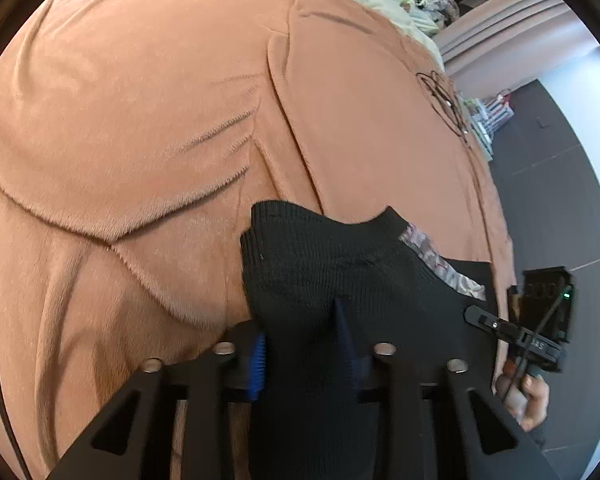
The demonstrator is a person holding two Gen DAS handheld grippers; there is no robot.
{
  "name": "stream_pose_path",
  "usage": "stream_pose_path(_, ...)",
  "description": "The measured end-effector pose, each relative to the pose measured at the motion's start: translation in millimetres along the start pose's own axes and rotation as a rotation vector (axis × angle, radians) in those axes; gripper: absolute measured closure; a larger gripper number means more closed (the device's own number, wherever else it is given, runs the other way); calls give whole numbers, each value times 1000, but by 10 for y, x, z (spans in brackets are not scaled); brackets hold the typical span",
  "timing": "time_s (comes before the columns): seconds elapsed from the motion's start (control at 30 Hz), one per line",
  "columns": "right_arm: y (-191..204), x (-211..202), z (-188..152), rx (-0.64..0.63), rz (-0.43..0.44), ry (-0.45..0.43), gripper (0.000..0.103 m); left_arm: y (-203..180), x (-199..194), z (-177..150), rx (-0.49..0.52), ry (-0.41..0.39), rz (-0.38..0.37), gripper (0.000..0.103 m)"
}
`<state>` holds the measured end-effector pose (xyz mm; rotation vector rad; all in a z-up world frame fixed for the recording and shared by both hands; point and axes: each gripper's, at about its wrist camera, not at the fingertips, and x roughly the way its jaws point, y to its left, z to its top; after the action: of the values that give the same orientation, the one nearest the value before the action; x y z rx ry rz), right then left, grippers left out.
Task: Fold small clothes
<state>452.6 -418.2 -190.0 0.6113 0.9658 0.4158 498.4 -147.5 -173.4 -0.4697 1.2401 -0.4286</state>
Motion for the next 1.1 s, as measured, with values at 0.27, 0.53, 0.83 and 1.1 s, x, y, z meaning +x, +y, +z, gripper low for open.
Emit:
stream_pose_path(0.27, 379, -329, -150, -82, -67, -93, 91, -196, -311, -44, 62, -49, -38, 95)
stream_pose_path(0.53, 1085, -572, -486, -176, -87, -174, 91, -444, -796, -139, 116, -116, -105, 97)
stream_pose_path(0.83, 1724, -1095, -895, -284, -107, -273, 91, -651, -1509, -220, 164, -219, -173, 97)
stream_pose_path(1.1, 2439, -1534, -1401, -409, -91, -367, 92, -683, -2314, -365, 201, -348, -223, 97)
